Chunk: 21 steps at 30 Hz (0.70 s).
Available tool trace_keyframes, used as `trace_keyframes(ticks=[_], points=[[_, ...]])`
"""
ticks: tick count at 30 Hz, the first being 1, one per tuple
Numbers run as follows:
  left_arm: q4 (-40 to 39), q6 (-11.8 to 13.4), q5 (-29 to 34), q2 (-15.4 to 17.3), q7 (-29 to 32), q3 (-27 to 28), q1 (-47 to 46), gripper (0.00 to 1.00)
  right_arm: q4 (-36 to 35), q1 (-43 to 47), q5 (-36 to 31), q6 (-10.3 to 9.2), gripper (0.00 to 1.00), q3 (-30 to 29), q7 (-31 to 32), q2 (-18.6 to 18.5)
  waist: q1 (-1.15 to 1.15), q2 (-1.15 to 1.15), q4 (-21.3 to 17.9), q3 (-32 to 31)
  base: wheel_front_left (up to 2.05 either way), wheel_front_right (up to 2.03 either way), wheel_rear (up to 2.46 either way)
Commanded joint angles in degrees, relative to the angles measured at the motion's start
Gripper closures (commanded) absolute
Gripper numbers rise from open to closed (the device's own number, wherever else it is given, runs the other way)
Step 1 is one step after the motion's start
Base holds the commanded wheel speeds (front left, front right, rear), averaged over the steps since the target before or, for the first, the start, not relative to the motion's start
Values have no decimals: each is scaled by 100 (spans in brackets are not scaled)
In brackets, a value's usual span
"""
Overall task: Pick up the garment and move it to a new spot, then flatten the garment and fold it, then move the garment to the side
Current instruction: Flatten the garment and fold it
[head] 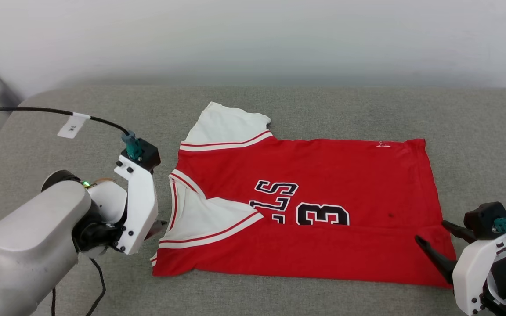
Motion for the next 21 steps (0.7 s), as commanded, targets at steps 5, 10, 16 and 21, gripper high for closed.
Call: trace_keyframes(ticks=[5, 10, 16, 21], points=[[54, -24, 112, -147, 460, -434, 20, 0, 30, -94, 13, -4, 0, -56, -19, 94, 0, 0, -123, 158, 0, 0, 0], [298, -24, 262, -266, 487, -653, 144, 0, 76, -163, -31, -4, 0, -44, -50, 177, 0, 0, -210, 276, 0, 0, 0], [616, -34, 294, -394, 648, -829, 271, 0, 105, -289, -45, -4, 0, 11, -77, 204, 0, 0, -294, 431, 0, 0, 0], [705, -32, 212, -483, 630, -925, 333, 100, 99, -438, -105, -4, 0, 36, -55, 169, 0, 0, -314, 494, 0, 0, 0]])
